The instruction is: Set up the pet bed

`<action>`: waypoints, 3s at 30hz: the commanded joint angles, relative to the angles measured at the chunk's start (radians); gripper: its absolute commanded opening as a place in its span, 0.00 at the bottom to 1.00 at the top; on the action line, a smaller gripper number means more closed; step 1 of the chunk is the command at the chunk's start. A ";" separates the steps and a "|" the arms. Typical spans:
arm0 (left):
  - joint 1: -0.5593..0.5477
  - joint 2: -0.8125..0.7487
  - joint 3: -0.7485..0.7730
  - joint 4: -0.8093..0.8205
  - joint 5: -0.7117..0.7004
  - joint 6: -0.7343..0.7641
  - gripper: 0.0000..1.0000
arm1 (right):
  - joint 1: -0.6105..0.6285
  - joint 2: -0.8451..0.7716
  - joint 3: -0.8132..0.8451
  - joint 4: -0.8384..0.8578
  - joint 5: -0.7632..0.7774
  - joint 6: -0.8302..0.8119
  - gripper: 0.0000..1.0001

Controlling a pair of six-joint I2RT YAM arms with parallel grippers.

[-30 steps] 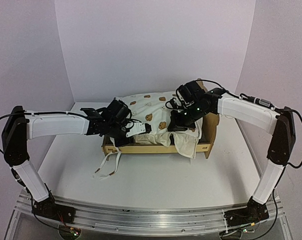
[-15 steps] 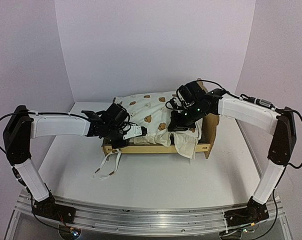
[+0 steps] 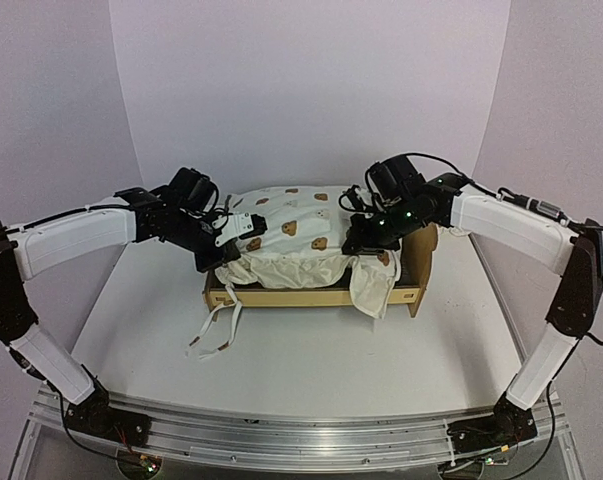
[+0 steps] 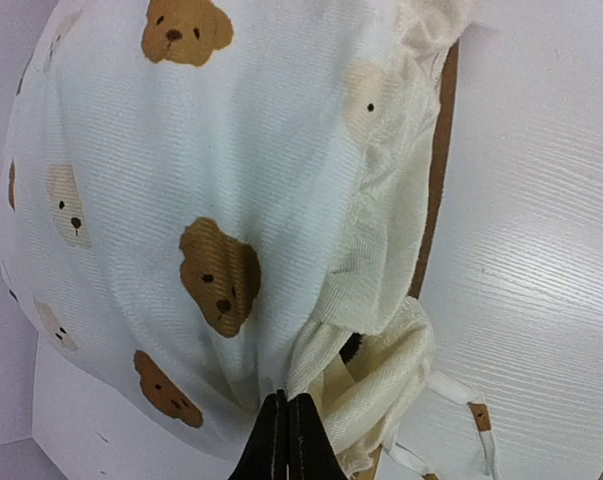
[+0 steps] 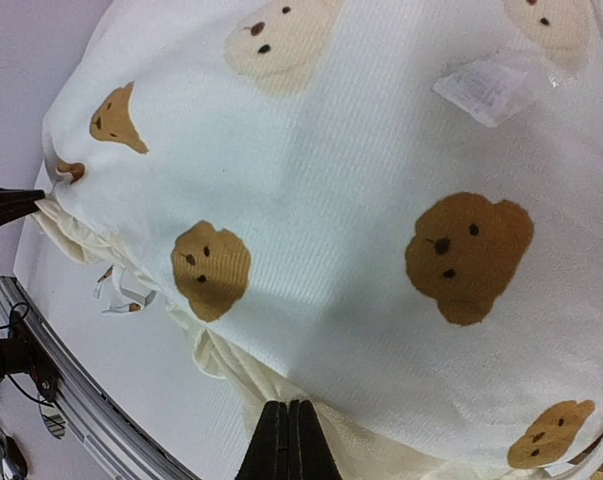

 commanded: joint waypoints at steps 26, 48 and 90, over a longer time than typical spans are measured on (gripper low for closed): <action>-0.017 -0.129 0.028 -0.030 0.224 -0.008 0.70 | 0.012 -0.085 0.097 -0.340 0.401 -0.024 0.40; -0.145 0.017 0.064 0.146 0.182 -0.150 0.67 | -0.106 0.143 0.203 -0.286 0.403 -0.124 0.00; -0.264 0.080 -0.032 0.181 0.279 -0.280 0.60 | 0.141 -0.419 -0.614 -0.112 0.178 0.391 0.40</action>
